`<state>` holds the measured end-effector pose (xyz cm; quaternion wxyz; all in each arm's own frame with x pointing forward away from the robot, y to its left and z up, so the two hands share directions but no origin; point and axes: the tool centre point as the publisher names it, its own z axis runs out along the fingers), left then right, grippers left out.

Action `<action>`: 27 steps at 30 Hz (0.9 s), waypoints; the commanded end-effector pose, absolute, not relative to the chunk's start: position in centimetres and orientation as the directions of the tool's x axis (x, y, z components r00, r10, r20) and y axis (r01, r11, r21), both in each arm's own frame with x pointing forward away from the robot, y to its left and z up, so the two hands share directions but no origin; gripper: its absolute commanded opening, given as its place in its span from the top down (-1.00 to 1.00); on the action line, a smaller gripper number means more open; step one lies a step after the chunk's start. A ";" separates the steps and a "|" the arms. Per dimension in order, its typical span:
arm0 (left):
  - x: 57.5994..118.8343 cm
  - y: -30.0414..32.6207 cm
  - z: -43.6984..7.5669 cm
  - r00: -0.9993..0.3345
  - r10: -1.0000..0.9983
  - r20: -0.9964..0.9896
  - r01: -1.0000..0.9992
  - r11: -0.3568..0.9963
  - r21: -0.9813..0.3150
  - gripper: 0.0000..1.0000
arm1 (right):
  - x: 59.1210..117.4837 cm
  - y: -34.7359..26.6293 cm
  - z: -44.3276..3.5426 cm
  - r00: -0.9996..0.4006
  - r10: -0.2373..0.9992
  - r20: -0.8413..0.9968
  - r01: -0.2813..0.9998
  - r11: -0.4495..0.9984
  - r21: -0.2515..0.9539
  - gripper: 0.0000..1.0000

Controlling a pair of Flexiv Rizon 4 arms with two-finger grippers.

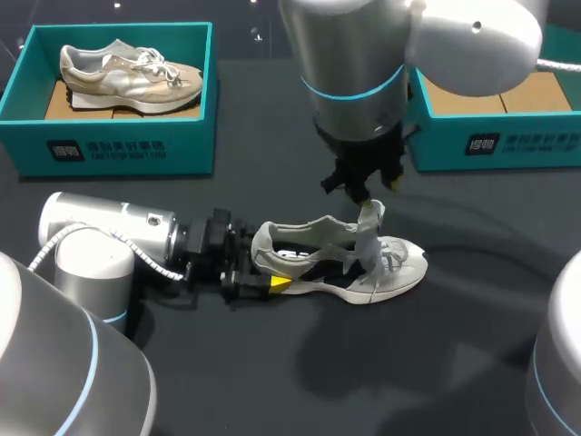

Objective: Take the shoe out of the shoebox, open the shoe tongue, remove and reinsert the insole, then place the shoe into the shoebox

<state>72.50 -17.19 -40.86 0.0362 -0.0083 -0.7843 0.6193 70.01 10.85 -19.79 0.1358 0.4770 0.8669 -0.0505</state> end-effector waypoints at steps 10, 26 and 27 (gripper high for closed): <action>72.4 -17.1 -40.9 -0.997 0.056 0.046 -0.031 0.231 -0.972 1.00 | 69.3 15.8 -19.9 -0.885 0.433 -0.171 0.437 0.899 0.013 1.00; 72.4 -17.1 -40.9 -0.997 0.056 0.046 -0.031 0.231 -0.972 1.00 | 69.0 19.7 -23.8 -0.994 0.066 -0.088 0.063 0.998 0.027 1.00; 72.4 -17.1 -40.9 -0.997 0.056 0.046 -0.031 0.231 -0.972 1.00 | 69.0 19.7 -23.8 -0.994 0.066 -0.088 0.063 0.998 0.027 1.00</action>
